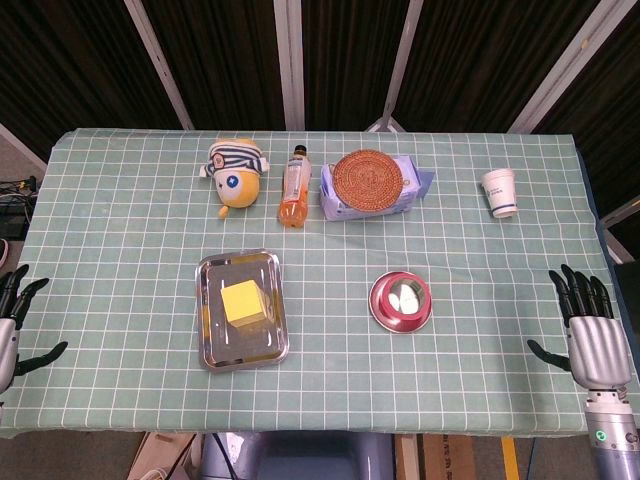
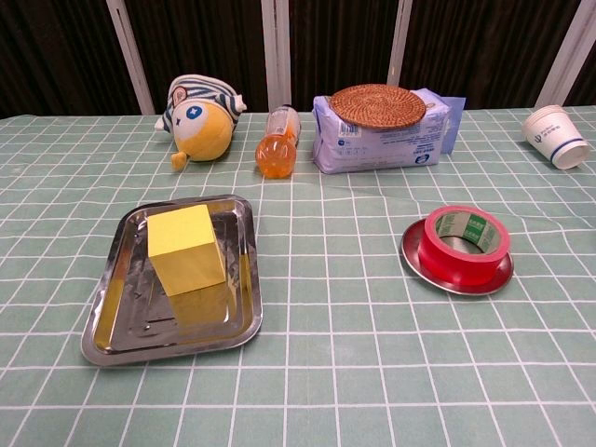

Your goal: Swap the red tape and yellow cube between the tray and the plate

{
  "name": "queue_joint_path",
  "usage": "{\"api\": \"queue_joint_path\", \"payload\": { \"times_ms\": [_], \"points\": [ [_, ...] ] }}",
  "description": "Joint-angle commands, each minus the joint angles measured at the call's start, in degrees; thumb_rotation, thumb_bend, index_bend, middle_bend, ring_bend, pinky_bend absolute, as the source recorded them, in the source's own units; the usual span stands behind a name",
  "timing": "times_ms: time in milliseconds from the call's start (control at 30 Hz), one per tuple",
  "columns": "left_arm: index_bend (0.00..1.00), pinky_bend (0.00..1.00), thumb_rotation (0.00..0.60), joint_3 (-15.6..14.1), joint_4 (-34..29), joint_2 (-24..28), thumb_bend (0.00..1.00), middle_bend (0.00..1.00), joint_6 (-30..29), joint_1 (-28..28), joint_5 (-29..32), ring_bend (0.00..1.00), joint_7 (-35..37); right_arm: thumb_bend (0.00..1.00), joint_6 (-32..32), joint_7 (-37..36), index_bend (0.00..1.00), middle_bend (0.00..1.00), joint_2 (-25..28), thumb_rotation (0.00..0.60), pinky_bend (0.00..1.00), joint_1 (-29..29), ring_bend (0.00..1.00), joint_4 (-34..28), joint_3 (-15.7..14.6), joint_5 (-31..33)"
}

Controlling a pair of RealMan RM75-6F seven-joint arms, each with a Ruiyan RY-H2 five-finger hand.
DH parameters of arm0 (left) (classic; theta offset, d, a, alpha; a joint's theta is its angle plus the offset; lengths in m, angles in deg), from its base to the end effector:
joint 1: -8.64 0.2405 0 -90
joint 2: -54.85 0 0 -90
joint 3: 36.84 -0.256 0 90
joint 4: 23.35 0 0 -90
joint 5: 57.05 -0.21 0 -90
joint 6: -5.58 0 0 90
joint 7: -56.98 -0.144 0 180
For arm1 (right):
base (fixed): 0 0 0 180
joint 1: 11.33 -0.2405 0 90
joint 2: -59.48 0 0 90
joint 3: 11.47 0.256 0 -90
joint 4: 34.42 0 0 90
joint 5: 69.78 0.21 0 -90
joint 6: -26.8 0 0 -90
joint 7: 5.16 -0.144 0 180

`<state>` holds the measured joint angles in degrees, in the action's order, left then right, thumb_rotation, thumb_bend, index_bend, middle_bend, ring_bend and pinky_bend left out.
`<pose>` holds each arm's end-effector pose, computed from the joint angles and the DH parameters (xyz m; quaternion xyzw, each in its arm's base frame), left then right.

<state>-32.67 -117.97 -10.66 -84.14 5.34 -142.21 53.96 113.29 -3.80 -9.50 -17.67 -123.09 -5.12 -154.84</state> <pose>-0.3018 0.1761 0.1626 -0.5623 -0.3726 -0.4117 0.6128 -0.3071 -0.2016 0.1507 0.5750 -0.3604 0.4190 0.6033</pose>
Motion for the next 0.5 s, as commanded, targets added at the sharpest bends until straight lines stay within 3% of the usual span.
{"api": "queue_joint_path", "payload": {
  "times_ms": [33,500],
  "points": [
    [0.17,0.10,0.600,0.00,-0.01,0.00,0.18,0.01,0.06,-0.02,0.00,0.00,0.06,0.05,-0.03,0.19,0.02,0.00,0.01,0.600,0.00,0.05,0.01,-0.07,-0.09,0.02],
    [0.17,0.10,0.600,-0.03,0.32,-0.36,0.18,0.01,-0.66,0.04,-1.09,0.00,0.09,0.05,-0.91,1.03,0.02,0.00,0.14,0.600,0.00,0.03,0.01,-1.52,-0.36,0.55]
  ]
}}
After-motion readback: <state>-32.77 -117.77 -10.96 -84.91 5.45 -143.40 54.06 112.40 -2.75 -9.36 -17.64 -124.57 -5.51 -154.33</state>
